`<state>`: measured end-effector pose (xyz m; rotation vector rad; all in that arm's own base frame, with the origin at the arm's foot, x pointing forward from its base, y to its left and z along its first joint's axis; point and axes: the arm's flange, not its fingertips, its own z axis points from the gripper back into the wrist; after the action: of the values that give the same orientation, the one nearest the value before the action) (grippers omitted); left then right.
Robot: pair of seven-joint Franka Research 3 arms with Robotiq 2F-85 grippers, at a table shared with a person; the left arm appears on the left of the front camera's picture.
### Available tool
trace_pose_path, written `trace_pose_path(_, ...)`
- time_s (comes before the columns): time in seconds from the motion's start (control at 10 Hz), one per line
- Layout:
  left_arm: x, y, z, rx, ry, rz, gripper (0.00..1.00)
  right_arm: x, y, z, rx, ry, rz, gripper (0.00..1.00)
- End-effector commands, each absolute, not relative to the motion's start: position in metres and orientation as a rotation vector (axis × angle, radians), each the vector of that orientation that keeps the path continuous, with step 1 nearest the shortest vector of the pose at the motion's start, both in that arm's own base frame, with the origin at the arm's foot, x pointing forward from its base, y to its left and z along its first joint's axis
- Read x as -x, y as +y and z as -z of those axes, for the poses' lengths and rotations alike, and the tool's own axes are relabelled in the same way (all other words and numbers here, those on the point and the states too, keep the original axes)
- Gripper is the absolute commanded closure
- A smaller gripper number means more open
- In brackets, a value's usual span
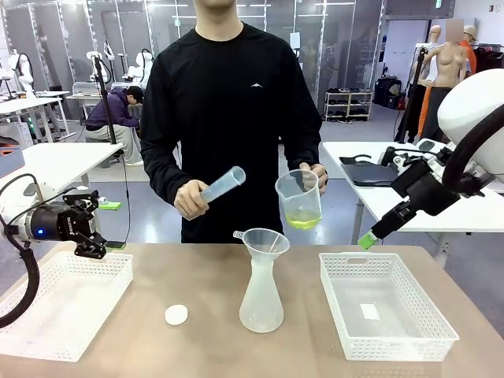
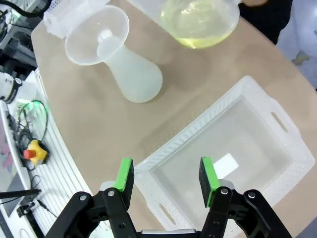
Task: Prepare the solutions needed for the experiment.
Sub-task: Once the solution is in the Big flask , pick up the Plastic Funnel and place it back into the right Organizing basket.
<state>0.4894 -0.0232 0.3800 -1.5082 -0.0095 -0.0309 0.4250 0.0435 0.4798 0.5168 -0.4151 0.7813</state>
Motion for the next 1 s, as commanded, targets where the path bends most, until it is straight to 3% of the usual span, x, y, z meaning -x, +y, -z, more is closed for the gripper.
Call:
trace_pose_path(0.0,-0.490,-0.023,-0.381,1.512,-0.012,0.030,0.00,-0.452,0.041,-0.466,-0.760,-0.294,-0.640,0.33)
trace_pose_path(0.2,-0.490,-0.023,-0.381,1.512,-0.012,0.030,0.00,-0.468,0.023,-0.442,-1.116,-0.192,-0.503,0.33)
trace_pose_path(0.5,-0.490,-0.023,-0.381,1.512,-0.012,0.030,0.00,-0.478,-0.014,-0.409,-1.421,-0.273,-0.254,0.33)
trace_pose_path(0.9,-0.490,-0.023,-0.381,1.512,-0.012,0.030,0.00,-0.462,-0.033,-0.382,-1.522,-0.242,-0.061,0.33)
